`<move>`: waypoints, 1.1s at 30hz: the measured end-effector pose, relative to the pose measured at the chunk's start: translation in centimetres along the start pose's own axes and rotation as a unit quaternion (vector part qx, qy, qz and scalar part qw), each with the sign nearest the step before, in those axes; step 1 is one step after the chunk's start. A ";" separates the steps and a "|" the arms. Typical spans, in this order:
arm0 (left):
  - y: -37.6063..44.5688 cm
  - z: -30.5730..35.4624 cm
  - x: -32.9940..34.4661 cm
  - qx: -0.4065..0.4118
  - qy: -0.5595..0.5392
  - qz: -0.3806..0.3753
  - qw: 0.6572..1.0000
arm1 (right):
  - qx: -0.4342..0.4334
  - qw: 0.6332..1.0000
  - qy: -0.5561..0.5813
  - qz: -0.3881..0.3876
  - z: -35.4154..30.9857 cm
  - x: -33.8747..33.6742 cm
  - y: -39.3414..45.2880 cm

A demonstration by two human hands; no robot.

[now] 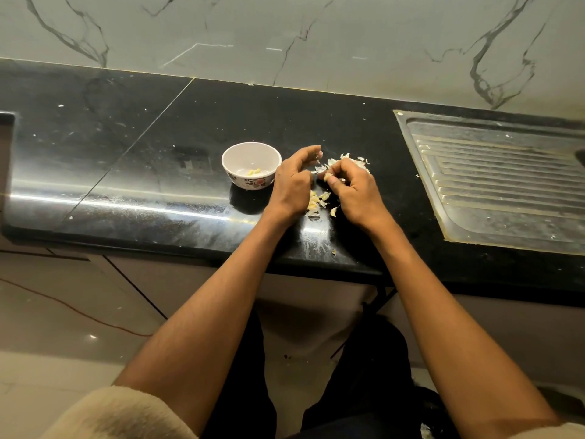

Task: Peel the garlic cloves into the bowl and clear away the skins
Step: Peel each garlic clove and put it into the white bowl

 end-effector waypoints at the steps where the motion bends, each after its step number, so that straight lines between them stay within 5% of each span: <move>1: 0.0 0.0 0.0 0.003 0.002 0.001 1.000 | 0.005 1.000 -0.015 0.008 0.1 -0.1 0.1; 8: -0.2 0.1 -0.2 0.022 0.014 0.024 0.999 | 0.031 0.959 0.006 0.281 0.5 -4.8 -1.4; 11: -0.4 0.1 0.0 0.017 0.029 0.019 0.999 | 0.082 0.938 -0.003 0.338 1.3 -5.6 -2.4; 19: -0.1 -0.2 1.6 0.008 0.115 -0.037 0.993 | 0.099 0.985 -0.042 0.132 1.5 -3.2 -0.9; 26: -0.5 0.5 0.4 0.046 0.030 -0.015 0.998 | 0.103 0.953 -0.015 0.284 1.6 -5.1 -2.0; 33: 0.2 -0.2 1.1 0.012 0.031 -0.037 0.999 | 0.120 0.982 -0.036 0.142 1.6 -3.4 -1.0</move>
Point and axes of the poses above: each hand's wrist, its own y-axis towards the middle knuckle, its own x-axis out of the palm, z = x × y, the point moved 7 cm from there along y, towards the middle knuckle, and after that the axes turned 14 degrees about -x, right-handed, at the moved point
